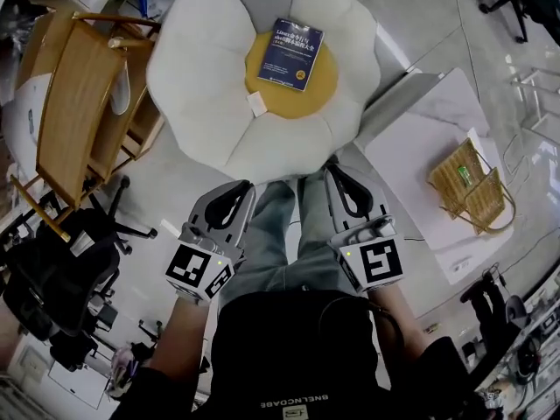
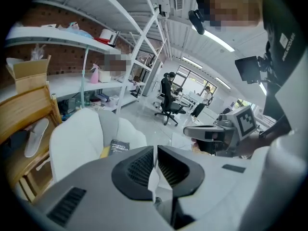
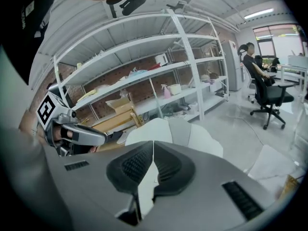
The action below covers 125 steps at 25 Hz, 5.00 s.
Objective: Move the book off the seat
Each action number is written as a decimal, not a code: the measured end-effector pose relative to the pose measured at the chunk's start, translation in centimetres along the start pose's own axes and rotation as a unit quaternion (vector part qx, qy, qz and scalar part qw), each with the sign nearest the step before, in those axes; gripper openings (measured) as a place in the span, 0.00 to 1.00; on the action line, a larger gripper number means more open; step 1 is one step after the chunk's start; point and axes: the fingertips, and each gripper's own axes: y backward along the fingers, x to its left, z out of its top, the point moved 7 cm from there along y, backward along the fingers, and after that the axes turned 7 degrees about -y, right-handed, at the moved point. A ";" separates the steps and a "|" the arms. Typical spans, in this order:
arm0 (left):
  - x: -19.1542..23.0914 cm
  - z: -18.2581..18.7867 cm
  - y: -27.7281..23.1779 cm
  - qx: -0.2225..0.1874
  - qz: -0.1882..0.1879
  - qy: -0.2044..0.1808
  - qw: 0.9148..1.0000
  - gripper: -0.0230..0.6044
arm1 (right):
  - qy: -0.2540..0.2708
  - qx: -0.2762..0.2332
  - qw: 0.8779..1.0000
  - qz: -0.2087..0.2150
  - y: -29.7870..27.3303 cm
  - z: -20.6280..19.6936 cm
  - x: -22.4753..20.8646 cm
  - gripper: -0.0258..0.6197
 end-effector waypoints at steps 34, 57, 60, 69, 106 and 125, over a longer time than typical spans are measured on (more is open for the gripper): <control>16.6 -21.8 -29.2 0.011 0.100 0.207 0.973 0.29 | -0.078 -0.021 0.995 -0.055 -19.3 -20.5 -17.3 0.06; 26.0 -29.1 -40.3 -0.019 0.141 0.389 0.910 0.49 | -0.138 -0.074 0.984 -0.090 -26.2 -22.4 -24.4 0.06; 26.9 -29.7 -40.7 -0.039 0.130 0.421 0.897 0.49 | -0.142 -0.075 0.983 -0.088 -26.7 -22.1 -24.3 0.06; 27.0 -29.7 -40.3 -0.071 0.105 0.430 0.894 0.49 | -0.173 -0.077 0.978 -0.083 -28.6 -21.5 -23.7 0.06; 27.9 -27.2 -40.1 -0.205 -0.030 0.441 0.873 0.34 | -0.250 -0.034 0.966 -0.054 -31.9 -23.5 -22.1 0.06; 30.6 -27.4 -45.0 -0.171 0.037 0.454 0.874 0.40 | -0.255 -0.039 0.965 -0.048 -31.2 -22.2 -24.1 0.06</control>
